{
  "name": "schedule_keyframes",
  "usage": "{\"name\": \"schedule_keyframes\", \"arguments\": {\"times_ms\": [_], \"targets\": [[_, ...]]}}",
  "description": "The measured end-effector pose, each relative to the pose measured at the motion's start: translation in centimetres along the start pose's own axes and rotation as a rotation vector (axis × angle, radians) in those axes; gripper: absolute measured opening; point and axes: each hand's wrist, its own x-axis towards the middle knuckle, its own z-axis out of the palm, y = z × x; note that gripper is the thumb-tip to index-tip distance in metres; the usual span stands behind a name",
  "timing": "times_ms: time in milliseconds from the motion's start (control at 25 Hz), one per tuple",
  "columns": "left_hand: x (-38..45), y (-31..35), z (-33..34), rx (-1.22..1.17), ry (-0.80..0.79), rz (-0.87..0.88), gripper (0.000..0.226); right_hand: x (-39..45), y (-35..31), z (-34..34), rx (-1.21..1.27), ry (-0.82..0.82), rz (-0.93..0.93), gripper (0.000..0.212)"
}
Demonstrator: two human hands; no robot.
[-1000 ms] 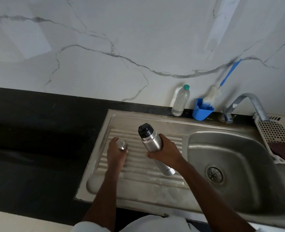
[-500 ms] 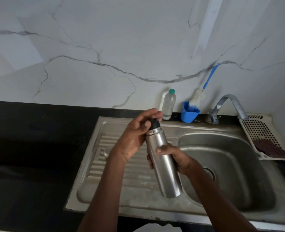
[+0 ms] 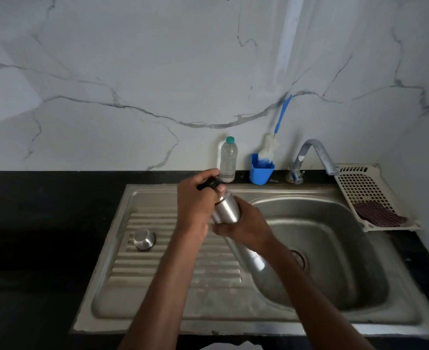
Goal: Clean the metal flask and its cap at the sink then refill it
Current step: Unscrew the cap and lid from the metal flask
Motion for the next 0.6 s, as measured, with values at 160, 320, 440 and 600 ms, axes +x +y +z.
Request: {"name": "schedule_keyframes", "arguments": {"times_ms": [160,320,440,600], "targets": [[1.1,-0.7,1.4,0.229,0.200,0.042,0.067,1.2,0.1,0.4,-0.217,0.182,-0.131,0.059],[2.8,-0.3,-1.0,-0.042,-0.269,-0.135,0.076,1.8,0.7,-0.4,-0.047,0.121,-0.053,0.057],[2.6,-1.0,-2.6,-0.167,-0.411,-0.026,0.068,2.1,1.4,0.0,0.017,0.079,-0.032,0.061],[1.7,-1.9,-1.8,0.108,-0.009,0.013,0.035,2.0,1.5,1.5,-0.038,0.018,-0.051,0.060]]}}
